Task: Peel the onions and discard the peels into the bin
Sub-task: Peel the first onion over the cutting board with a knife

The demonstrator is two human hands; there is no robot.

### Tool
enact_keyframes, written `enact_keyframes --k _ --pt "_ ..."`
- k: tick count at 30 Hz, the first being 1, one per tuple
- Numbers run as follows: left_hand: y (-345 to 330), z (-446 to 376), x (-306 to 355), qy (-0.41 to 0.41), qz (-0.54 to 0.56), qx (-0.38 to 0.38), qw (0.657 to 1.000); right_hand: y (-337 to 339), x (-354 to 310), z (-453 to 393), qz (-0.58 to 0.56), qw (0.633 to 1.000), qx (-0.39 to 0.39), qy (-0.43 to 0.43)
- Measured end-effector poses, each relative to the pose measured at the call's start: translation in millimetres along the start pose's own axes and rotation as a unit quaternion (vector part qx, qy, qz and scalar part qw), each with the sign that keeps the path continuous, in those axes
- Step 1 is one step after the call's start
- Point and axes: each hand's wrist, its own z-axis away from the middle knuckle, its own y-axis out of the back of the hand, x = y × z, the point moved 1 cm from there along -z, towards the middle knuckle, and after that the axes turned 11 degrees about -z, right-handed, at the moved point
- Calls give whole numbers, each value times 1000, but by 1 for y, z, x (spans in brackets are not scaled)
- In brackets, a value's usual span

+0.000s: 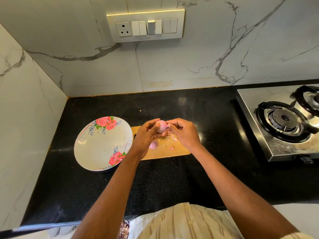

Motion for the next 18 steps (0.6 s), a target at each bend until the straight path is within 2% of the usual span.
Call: enact_keyframes --k 4,14,18 --pt "0 -3 -1 4 -5 13 1000 1 2 -2 -64 997 -11 -33" --pt "4 2 1 14 19 -10 1000 -1 1 0 -46 999 -3 4" --pt "6 5 4 27 30 -22 999 1 6 -5 -45 998 33 -20"
